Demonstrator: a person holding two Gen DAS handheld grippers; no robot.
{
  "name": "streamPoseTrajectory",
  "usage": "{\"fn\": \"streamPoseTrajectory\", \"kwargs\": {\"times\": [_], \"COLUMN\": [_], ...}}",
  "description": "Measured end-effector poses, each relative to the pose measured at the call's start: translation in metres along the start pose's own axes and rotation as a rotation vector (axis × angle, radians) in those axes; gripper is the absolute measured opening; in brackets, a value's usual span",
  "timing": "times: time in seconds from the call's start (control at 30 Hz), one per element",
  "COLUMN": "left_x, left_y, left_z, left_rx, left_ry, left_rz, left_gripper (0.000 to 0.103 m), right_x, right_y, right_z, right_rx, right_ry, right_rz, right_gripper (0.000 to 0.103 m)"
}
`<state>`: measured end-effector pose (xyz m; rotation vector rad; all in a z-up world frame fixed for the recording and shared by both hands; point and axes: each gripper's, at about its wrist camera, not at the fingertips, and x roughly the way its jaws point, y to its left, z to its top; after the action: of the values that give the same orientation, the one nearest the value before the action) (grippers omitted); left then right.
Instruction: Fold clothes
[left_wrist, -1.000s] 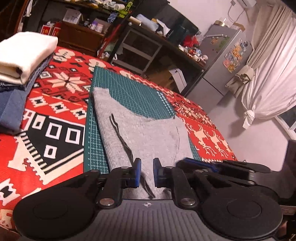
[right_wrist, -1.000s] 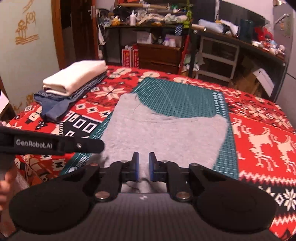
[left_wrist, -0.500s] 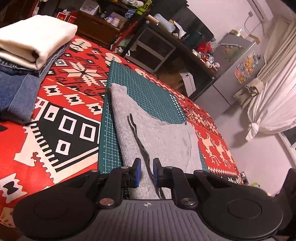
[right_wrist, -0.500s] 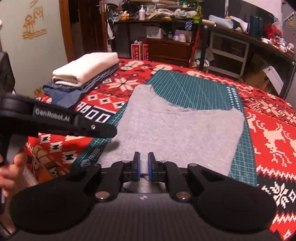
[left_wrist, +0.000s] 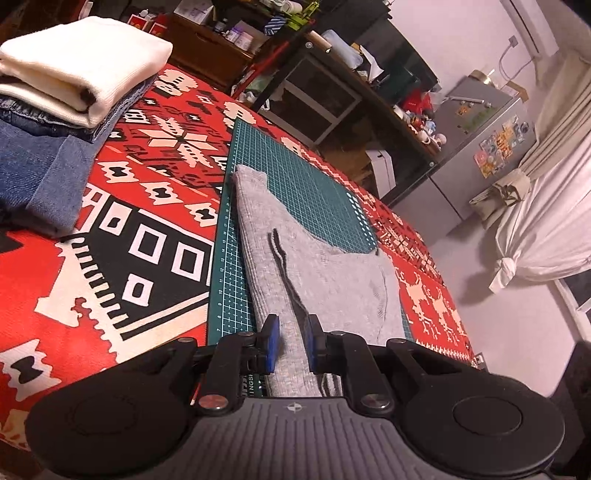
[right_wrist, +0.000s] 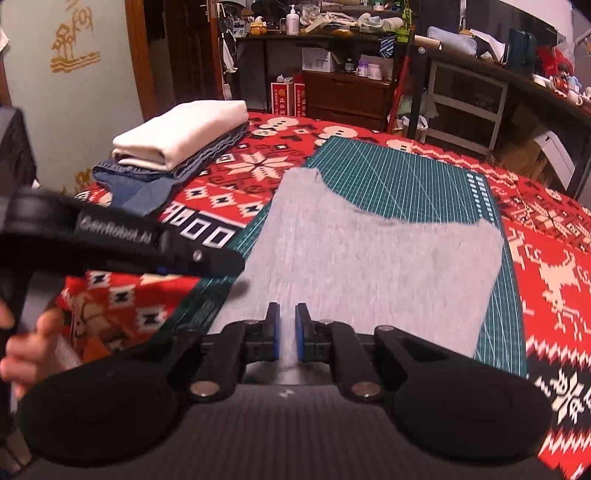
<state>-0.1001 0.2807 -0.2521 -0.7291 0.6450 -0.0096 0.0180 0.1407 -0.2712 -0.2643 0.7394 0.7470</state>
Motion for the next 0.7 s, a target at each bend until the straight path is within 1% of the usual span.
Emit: {"fn": "streamPoseTrajectory", "kwargs": {"times": [0.1,0.2,0.37,0.53,0.67,0.7], "left_x": [0.001,0.001,0.004,0.005,0.006,0.006], "left_y": [0.001,0.002,0.003,0.009,0.016,0.018], "left_z": [0.000,0.002,0.003,0.006,0.008,0.008], "left_rx": [-0.011,-0.020,-0.027,-0.044,-0.068,-0.074], "left_ry": [0.001,-0.002,-0.005,-0.016,-0.018,-0.018], "left_rz": [-0.010,-0.016,-0.022,-0.014,-0.008,-0.007], "left_gripper": [0.013,0.013,0.013,0.013,0.013,0.013], "right_x": [0.011,0.007,0.007,0.031,0.043,0.043], "right_y": [-0.001,0.003,0.000,-0.005,0.005,0.009], "right_z": [-0.007,-0.011,0.007,0.027,0.023,0.021], "right_rx": [0.030,0.010,0.013,0.050,0.007,-0.010], "right_ry": [0.044,0.043,-0.005,-0.024,-0.013,-0.014], "right_rz": [0.011,0.017,-0.003,-0.016,-0.003,-0.004], "right_gripper": [0.009,0.009,0.009,0.009,0.010,0.012]}}
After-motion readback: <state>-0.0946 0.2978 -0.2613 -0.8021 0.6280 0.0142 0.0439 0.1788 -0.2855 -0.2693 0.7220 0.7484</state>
